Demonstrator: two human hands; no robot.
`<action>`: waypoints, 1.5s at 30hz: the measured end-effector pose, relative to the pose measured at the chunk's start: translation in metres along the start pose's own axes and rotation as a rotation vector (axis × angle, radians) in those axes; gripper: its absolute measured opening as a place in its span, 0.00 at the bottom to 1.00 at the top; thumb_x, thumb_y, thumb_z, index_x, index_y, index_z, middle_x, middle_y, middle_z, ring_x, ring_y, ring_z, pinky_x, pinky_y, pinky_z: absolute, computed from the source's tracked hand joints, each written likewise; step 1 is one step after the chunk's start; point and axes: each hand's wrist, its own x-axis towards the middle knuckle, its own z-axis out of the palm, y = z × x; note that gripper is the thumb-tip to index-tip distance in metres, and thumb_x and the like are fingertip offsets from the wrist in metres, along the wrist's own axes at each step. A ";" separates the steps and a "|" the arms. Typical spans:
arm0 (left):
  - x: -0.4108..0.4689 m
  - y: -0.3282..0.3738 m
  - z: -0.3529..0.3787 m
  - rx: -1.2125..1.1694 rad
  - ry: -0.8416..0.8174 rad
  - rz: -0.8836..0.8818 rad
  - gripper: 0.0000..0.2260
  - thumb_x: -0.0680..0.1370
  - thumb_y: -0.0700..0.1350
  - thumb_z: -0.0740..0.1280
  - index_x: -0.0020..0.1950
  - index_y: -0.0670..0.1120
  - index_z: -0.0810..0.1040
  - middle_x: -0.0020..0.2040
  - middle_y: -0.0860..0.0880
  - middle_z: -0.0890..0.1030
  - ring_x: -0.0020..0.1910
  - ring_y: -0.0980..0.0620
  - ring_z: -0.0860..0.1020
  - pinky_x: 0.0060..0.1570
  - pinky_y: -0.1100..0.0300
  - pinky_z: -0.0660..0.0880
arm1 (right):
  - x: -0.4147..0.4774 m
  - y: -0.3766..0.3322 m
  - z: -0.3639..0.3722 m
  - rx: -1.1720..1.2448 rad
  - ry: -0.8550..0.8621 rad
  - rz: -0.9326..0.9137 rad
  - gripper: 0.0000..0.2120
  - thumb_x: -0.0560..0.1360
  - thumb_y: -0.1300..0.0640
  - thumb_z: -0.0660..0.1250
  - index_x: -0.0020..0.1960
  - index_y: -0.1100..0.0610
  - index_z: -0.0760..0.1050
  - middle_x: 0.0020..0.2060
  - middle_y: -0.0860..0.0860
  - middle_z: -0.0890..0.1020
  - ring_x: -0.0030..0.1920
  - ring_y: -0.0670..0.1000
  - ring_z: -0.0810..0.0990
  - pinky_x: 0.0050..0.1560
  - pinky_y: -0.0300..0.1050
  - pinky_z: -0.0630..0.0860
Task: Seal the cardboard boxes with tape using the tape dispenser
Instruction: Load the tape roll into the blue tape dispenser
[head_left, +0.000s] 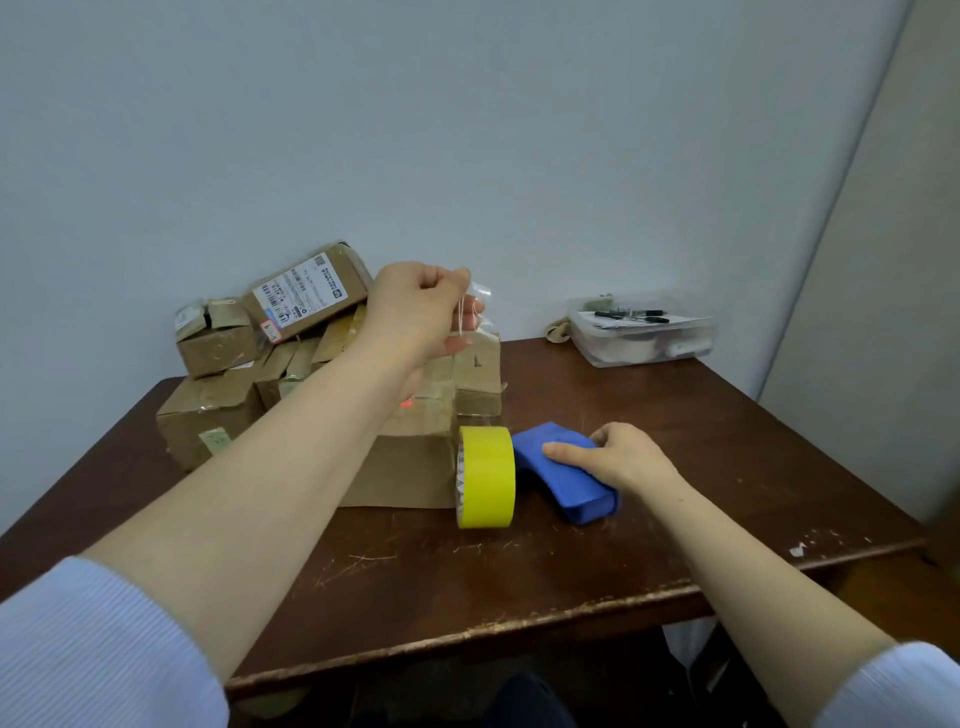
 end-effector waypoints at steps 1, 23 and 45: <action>-0.001 0.001 0.000 -0.008 0.000 -0.007 0.09 0.81 0.44 0.62 0.41 0.44 0.76 0.39 0.46 0.82 0.33 0.55 0.79 0.41 0.57 0.80 | -0.001 -0.001 -0.001 -0.036 0.017 -0.013 0.32 0.67 0.31 0.67 0.55 0.57 0.72 0.48 0.51 0.78 0.46 0.51 0.77 0.44 0.46 0.73; -0.006 0.014 0.007 -0.158 0.015 -0.052 0.09 0.80 0.44 0.65 0.40 0.44 0.75 0.35 0.48 0.81 0.35 0.53 0.80 0.39 0.58 0.80 | -0.066 -0.051 0.033 0.046 0.131 -0.339 0.54 0.64 0.40 0.75 0.77 0.52 0.44 0.53 0.49 0.78 0.53 0.51 0.77 0.46 0.45 0.74; 0.004 0.016 0.001 -0.192 -0.004 -0.043 0.07 0.73 0.32 0.70 0.41 0.43 0.76 0.37 0.44 0.79 0.37 0.50 0.79 0.38 0.58 0.81 | -0.052 -0.041 0.008 0.514 -0.040 -0.259 0.40 0.62 0.48 0.80 0.69 0.49 0.64 0.54 0.49 0.74 0.54 0.48 0.75 0.49 0.41 0.74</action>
